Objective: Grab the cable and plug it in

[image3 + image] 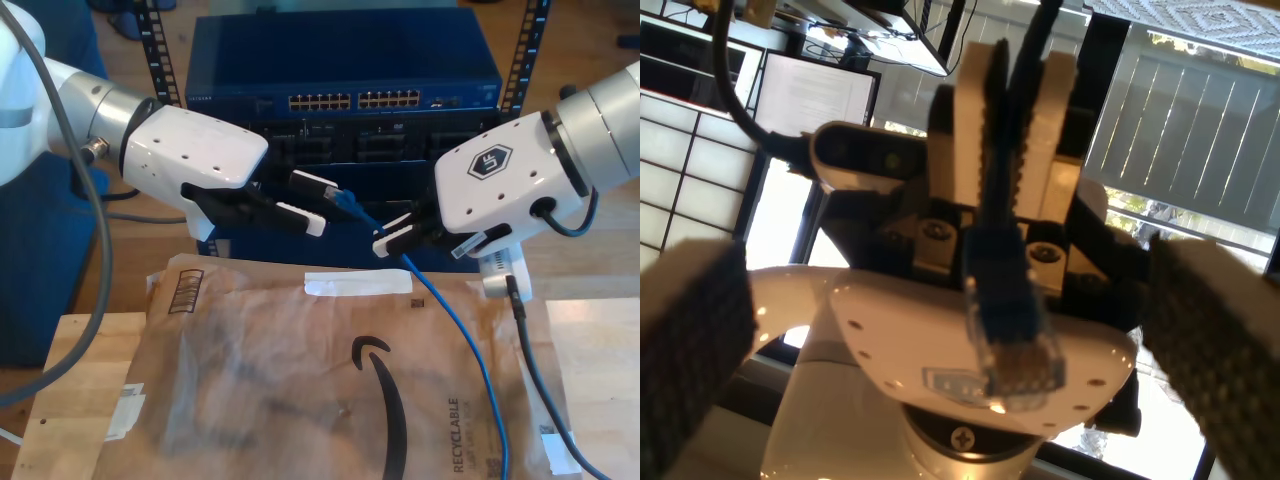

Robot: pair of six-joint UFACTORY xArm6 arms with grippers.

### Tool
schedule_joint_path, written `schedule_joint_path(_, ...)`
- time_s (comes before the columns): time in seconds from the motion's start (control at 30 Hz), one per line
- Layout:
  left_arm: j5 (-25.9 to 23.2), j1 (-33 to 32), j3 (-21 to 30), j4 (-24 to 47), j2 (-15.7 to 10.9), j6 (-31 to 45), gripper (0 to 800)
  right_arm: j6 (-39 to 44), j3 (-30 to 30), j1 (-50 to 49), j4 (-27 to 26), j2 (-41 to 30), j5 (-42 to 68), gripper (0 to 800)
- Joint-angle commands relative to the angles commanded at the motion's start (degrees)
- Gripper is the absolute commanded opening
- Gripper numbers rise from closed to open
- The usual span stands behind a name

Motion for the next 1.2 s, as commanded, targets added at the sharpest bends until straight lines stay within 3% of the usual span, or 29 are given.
schedule_joint_path(0.2, -1.23, 0.00, 0.53, 0.18, -0.35, 0.00, 443, 0.00, -0.44, 0.09, 0.00, 1.58, 0.00, 16)
schedule_joint_path(0.67, -2.37, 0.00, 0.88, 0.70, -0.70, 0.09, 420, 0.00, -0.44, 1.14, 0.00, 2.11, 0.00, 16)
schedule_joint_path(0.8, -2.46, 0.09, 0.88, 0.70, -0.79, 0.09, 357, 0.00, -0.44, 1.14, 0.00, 2.20, 0.00, 16)
schedule_joint_path(1.17, -2.55, 0.09, 0.88, 0.70, -0.79, 0.09, 287, 0.00, -0.44, 1.14, 0.00, 2.20, 0.00, 16)
schedule_joint_path(1.2, -2.64, 0.09, 0.88, 0.70, -0.79, 0.09, 248, 0.00, -0.44, 1.14, 0.00, 2.46, 0.00, 16)
